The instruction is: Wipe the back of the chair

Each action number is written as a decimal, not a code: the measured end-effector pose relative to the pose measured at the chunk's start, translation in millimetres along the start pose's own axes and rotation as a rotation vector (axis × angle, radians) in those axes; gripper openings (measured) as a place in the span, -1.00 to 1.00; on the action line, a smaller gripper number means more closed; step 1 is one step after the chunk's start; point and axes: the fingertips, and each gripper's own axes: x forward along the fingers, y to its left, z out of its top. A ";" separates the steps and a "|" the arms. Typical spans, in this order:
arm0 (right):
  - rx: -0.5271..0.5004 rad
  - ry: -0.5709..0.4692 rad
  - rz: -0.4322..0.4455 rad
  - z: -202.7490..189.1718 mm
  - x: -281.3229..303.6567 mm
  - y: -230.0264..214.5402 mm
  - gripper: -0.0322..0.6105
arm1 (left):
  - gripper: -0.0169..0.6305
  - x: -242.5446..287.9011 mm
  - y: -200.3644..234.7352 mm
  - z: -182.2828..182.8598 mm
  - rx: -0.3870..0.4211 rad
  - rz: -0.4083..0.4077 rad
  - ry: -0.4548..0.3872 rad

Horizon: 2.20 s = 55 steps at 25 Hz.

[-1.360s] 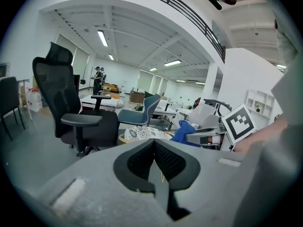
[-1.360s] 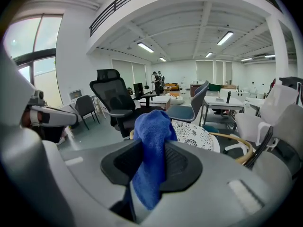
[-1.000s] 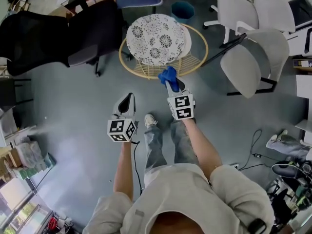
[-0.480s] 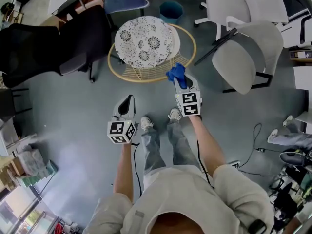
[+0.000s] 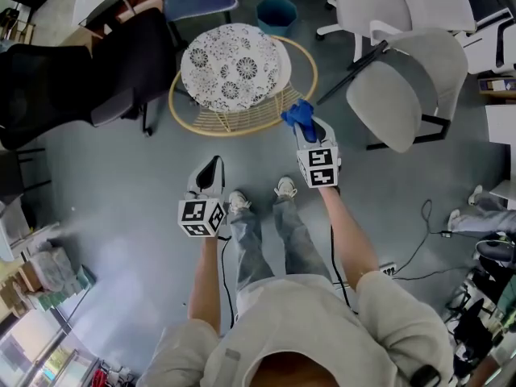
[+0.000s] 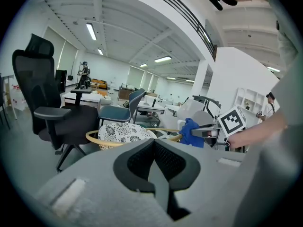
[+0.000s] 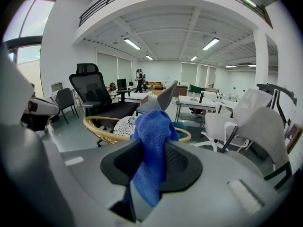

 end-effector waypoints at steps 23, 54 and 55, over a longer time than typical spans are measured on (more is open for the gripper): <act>-0.045 -0.127 0.174 -28.4 17.0 187.8 -0.57 | -0.94 -31.0 91.3 -70.1 -0.043 0.086 -0.015; -0.018 -0.158 0.167 -52.1 68.2 142.9 -0.56 | -0.94 28.9 71.3 -90.8 0.000 0.044 -0.006; -0.003 -0.156 0.157 -54.1 68.0 136.4 -0.56 | -0.94 31.8 67.8 -91.5 0.001 0.040 -0.004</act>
